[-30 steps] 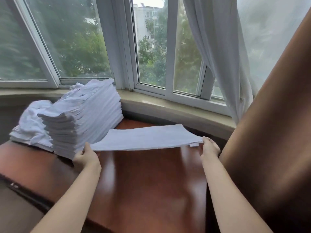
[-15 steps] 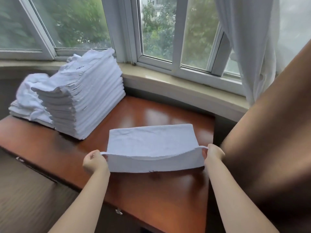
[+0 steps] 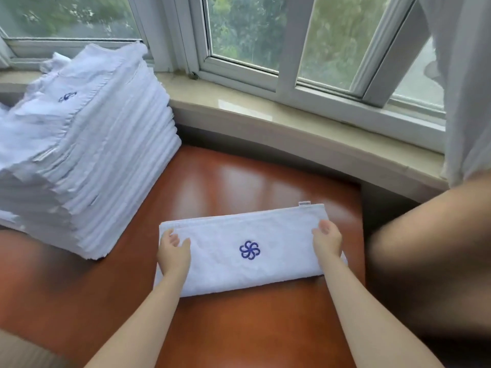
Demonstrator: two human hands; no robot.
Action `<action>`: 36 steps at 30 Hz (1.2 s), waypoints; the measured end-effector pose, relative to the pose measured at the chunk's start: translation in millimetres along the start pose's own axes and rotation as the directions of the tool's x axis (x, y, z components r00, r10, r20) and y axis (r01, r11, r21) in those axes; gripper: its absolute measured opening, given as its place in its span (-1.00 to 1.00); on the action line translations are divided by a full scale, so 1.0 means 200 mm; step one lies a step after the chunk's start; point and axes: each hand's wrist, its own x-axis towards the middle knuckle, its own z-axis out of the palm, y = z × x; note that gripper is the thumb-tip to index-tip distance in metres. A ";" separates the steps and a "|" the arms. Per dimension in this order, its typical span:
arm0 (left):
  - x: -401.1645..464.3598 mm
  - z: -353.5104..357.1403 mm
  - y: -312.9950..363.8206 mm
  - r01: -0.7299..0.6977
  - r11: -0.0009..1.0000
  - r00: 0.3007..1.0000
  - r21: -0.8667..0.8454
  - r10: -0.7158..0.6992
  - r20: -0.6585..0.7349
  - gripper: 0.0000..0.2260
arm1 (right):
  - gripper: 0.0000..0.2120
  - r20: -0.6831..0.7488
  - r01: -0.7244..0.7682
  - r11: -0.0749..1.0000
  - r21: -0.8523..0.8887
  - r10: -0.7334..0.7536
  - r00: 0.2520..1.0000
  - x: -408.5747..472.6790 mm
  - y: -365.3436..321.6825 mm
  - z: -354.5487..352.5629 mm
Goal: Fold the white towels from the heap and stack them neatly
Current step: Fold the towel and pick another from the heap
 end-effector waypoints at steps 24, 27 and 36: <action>-0.79 -0.79 0.24 0.186 0.959 0.969 -0.213 -0.143 0.201 -0.92 | -0.85 0.526 -0.015 0.997 0.082 -0.031 0.850 -0.87 -0.24 -0.18; -0.83 -0.99 0.29 0.084 0.944 0.989 -0.318 -0.041 0.140 -0.91 | -0.85 0.612 0.025 0.991 0.130 -0.100 0.785 -1.11 -0.30 -0.05; -0.48 -1.76 0.30 -0.002 0.863 0.984 -0.506 0.091 0.151 -0.84 | -0.76 0.751 0.208 0.970 0.123 -0.228 0.620 -1.86 -0.54 0.71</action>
